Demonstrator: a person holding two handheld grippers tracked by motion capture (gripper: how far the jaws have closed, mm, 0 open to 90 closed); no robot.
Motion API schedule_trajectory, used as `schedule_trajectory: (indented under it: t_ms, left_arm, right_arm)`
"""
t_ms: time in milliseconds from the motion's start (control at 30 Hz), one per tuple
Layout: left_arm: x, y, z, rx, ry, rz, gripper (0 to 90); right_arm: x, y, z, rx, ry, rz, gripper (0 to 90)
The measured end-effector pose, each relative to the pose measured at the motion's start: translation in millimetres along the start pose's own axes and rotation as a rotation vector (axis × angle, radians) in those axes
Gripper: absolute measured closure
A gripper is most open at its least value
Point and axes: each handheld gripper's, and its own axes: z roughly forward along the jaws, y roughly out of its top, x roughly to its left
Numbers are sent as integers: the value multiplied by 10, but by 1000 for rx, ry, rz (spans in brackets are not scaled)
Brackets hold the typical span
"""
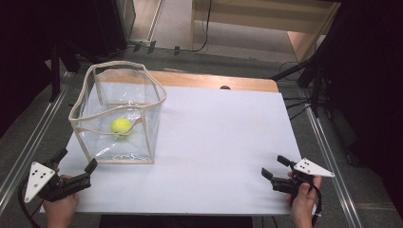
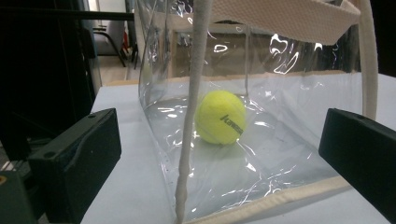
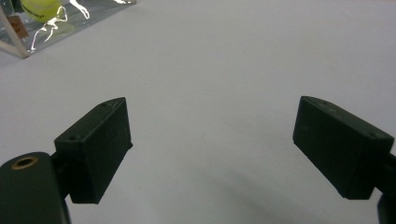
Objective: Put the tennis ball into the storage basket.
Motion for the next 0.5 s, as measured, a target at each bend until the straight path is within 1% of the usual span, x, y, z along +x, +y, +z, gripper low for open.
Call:
schedule_trajectory:
  t_ms: [100, 167, 267, 333, 433, 467, 500]
  left_arm:
    - [0, -4, -9, -4, 0, 3, 0]
    - [-3, -7, -13, -1, 0, 4, 0]
    - [-14, -10, -17, -1, -4, 8, 0]
    - [-14, -10, -13, -1, -4, 9, 0]
    - [-21, -10, -14, 2, -1, 10, 0]
    - [-20, -11, -16, 1, 2, 6, 0]
    - [-15, -11, -15, 0, 1, 7, 0]
  right_arm:
    - [-1, -27, -58, -49, -14, 11, 104]
    - [-4, -53, -97, -71, -33, 23, 104]
    - [-17, -91, -133, -104, -39, 52, 104]
    - [-32, -100, -131, -100, -30, 71, 100]
    - [-34, -91, -95, -76, -64, 87, 100]
    - [-27, -90, -88, -73, -75, 78, 100]
    - [-18, -90, -85, -71, -70, 70, 100]
